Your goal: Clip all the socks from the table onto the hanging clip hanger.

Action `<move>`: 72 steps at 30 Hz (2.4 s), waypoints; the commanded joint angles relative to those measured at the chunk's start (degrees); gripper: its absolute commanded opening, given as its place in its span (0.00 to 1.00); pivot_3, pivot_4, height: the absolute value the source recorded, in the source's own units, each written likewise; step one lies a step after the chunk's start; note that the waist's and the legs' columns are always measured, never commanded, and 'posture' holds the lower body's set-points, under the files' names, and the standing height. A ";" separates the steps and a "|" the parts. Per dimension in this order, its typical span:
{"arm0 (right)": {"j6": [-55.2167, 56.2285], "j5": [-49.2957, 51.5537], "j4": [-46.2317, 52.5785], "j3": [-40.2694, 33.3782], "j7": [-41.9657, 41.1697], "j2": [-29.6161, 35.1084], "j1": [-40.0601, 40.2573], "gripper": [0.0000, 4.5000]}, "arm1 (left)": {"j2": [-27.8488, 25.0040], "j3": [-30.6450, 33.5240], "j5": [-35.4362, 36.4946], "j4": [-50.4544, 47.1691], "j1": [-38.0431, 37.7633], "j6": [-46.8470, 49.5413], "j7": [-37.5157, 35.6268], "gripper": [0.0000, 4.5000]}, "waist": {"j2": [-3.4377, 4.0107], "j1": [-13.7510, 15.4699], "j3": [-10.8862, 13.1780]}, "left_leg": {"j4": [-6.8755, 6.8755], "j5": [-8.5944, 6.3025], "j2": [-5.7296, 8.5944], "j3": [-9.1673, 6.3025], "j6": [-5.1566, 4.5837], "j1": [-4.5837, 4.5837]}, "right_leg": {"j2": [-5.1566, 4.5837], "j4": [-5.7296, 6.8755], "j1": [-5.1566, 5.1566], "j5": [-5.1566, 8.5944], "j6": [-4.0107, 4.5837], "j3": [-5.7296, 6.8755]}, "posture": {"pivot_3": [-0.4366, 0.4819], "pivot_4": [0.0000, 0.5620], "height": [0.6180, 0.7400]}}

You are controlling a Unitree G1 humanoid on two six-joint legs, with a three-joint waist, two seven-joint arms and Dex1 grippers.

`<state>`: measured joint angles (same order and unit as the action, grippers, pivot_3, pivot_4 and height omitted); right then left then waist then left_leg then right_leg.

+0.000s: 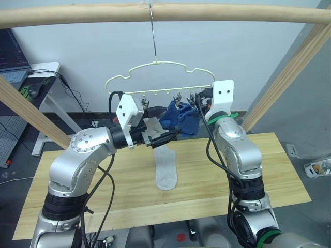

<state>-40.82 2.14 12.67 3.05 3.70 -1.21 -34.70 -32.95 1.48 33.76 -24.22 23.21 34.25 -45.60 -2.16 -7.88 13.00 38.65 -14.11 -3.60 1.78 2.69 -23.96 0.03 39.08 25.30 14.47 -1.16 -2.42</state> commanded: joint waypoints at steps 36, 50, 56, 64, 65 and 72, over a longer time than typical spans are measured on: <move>1.17 6.80 -2.25 -5.71 0.28 -7.40 -3.81 0.54 | -0.12 -0.19 -0.13 -1.96 -0.05 -1.06 0.12 1.00 | 0.01 -0.02 0.00 | -0.03 0.00 -0.01 -0.01 0.00 0.00 | 0.00 -0.01 0.00 0.00 0.00 0.01 | 0.32 0.34 0.96; 0.41 10.10 -2.17 -5.53 -0.20 -8.70 -4.32 0.54 | -0.09 -0.10 -0.21 -2.37 -0.52 -0.93 0.44 1.00 | 0.01 0.01 0.01 | -0.17 0.00 -0.01 0.00 0.00 0.02 | 0.00 -0.06 0.01 0.00 0.00 0.01 | 0.33 0.34 0.96; 0.20 12.81 -1.65 -5.85 0.35 -9.34 -4.30 0.54 | -0.08 -0.13 -0.18 -2.36 -0.52 -0.91 0.44 1.00 | 0.01 0.01 0.01 | -0.29 0.00 -0.01 0.01 0.00 0.04 | 0.00 -0.10 0.03 0.00 0.01 0.01 | 0.32 0.34 0.96; -0.04 8.50 0.80 -1.90 2.29 -5.34 -3.14 0.54 | 0.04 -0.22 -0.19 -2.34 -0.59 -0.97 0.44 1.00 | 0.01 -0.04 0.01 | -0.48 0.01 0.00 0.03 0.01 0.07 | -0.01 -0.13 0.08 0.00 0.01 0.00 | 0.32 0.35 0.96; -0.32 7.79 1.31 -1.48 2.68 -5.12 -2.78 0.54 | 0.04 -0.22 -0.19 -2.34 -0.61 -0.96 0.44 1.00 | 0.01 -0.03 0.01 | -0.50 0.01 0.00 0.04 0.01 0.06 | -0.01 -0.13 0.10 0.00 0.01 0.00 | 0.32 0.35 0.96; -1.97 4.41 5.85 1.83 4.06 -5.49 0.89 0.54 | 0.02 -0.22 -0.18 -2.30 -0.72 -0.94 0.38 1.00 | 0.01 -0.02 0.01 | -0.55 0.01 0.00 0.04 0.01 0.06 | -0.02 -0.13 0.11 0.00 0.01 0.01 | 0.31 0.35 0.96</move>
<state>-43.18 7.61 15.21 3.77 6.81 -6.21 -34.00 -32.87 1.39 33.56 -24.46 22.62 34.26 -45.47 -2.14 -7.89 13.01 38.10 -14.10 -3.61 1.81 2.70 -23.89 0.01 38.94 25.41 14.48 -1.15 -2.40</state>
